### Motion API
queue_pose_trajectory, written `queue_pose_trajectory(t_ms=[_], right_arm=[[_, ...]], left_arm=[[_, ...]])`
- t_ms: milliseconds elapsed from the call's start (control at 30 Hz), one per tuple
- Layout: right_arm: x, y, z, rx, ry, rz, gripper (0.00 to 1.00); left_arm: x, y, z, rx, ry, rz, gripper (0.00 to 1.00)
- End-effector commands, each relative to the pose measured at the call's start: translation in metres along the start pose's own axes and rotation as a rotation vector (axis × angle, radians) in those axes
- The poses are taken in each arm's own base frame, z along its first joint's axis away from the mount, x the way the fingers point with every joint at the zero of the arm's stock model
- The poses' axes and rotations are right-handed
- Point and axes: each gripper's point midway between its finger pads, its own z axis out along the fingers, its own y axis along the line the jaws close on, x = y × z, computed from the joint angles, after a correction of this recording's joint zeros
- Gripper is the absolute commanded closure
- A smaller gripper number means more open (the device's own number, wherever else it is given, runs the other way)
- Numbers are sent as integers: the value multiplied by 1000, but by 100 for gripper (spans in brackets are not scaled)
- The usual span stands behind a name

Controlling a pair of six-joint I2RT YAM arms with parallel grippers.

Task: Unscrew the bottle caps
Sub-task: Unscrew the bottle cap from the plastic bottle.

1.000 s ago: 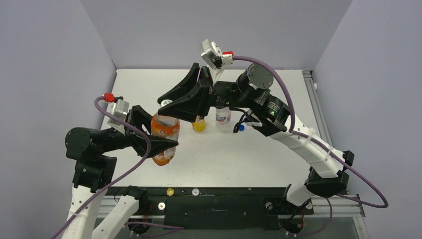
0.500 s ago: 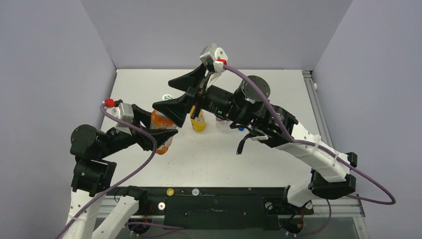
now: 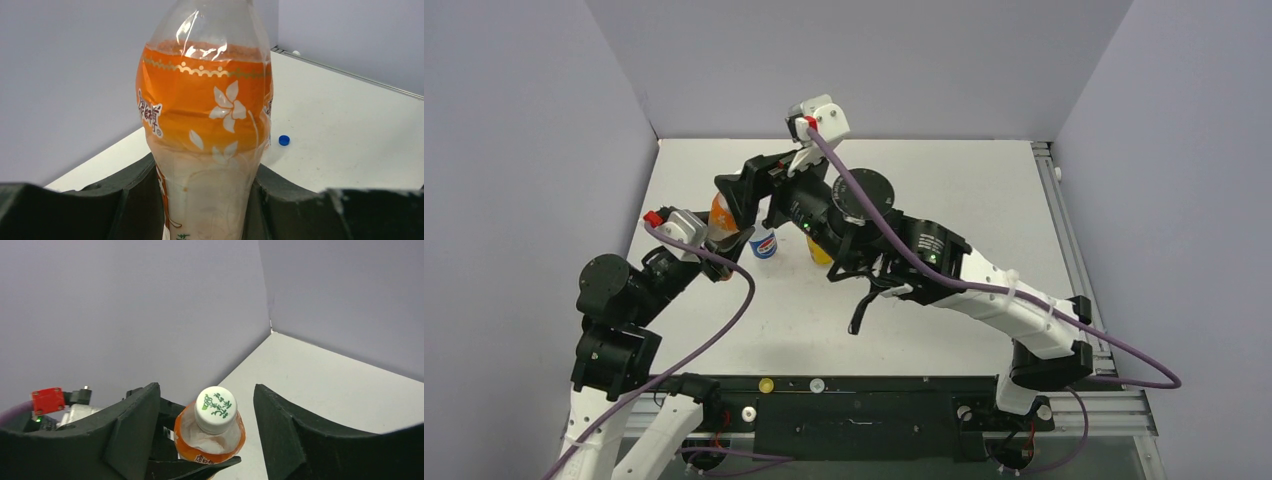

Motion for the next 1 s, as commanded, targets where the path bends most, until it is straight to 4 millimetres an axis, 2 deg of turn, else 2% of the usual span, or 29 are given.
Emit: queue_pose_trajectory(t_ms=[0, 267, 500, 633, 700, 733, 767, 833, 867, 900, 933, 967], right_arm=[[-10, -5, 5, 60, -34, 37, 39], [-3, -3, 18, 26, -22, 103, 56], [-4, 0, 21, -20, -30, 121, 88], [-3, 1, 22, -57, -15, 117, 92], [-3, -1, 21, -64, -5, 99, 100], [-2, -2, 20, -72, 1, 81, 100], [-9, 2, 15, -120, -7, 77, 100], [-15, 14, 4, -261, -11, 52, 100], [-15, 27, -12, -382, 4, 34, 100], [-26, 28, -17, -433, -28, 30, 100], [-25, 40, -36, -551, -11, 24, 100], [-28, 40, -40, -596, -26, 26, 100]], left_arm=[[-12, 12, -5, -72, -37, 60, 93], [-17, 8, -4, -53, -58, 26, 94], [-20, -2, -4, -5, -66, 0, 94], [-27, -9, -4, 31, -89, -25, 94], [-33, -18, -4, 83, -102, -47, 94], [-37, -22, -5, 100, -110, -75, 94], [-41, -26, -5, 122, -121, -88, 94], [-52, -47, -10, 235, -143, -136, 94], [-58, -55, -11, 276, -147, -185, 93], [-63, -69, -15, 364, -144, -231, 93], [-69, -77, -19, 410, -148, -250, 92], [-72, -89, -23, 489, -129, -301, 92]])
